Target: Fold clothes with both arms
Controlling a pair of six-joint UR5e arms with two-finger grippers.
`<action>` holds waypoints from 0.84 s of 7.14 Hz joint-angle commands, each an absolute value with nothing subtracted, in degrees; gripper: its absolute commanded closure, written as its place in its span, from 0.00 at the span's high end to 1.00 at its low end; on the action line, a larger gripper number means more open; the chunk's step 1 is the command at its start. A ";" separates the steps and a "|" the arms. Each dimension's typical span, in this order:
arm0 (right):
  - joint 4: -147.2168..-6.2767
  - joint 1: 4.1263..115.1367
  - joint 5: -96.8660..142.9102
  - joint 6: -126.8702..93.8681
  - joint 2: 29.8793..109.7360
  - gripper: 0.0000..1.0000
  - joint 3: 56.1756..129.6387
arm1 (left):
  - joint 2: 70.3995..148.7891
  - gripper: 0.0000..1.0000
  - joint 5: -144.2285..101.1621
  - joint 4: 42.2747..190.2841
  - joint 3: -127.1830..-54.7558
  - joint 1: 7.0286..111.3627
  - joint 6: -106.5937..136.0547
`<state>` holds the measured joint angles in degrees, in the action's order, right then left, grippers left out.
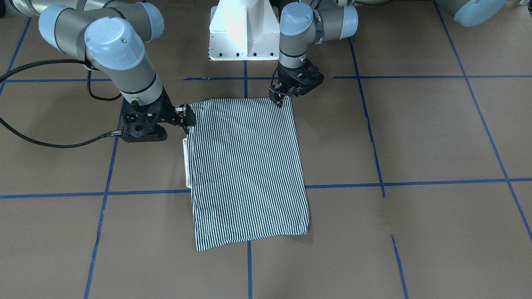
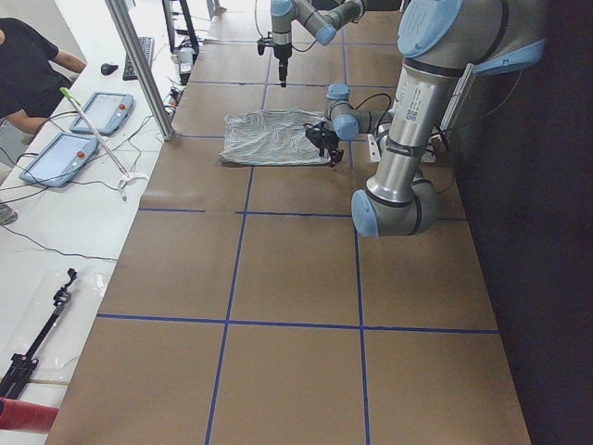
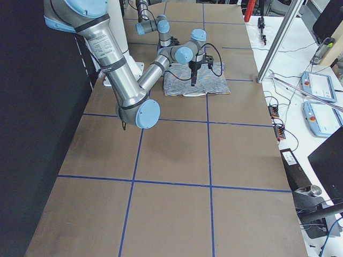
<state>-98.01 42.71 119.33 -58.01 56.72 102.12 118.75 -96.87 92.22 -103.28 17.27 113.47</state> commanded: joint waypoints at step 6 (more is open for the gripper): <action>-98.09 42.71 119.27 -58.09 56.69 1.00 102.13 | 117.78 0.00 -96.94 91.94 -106.76 16.17 108.32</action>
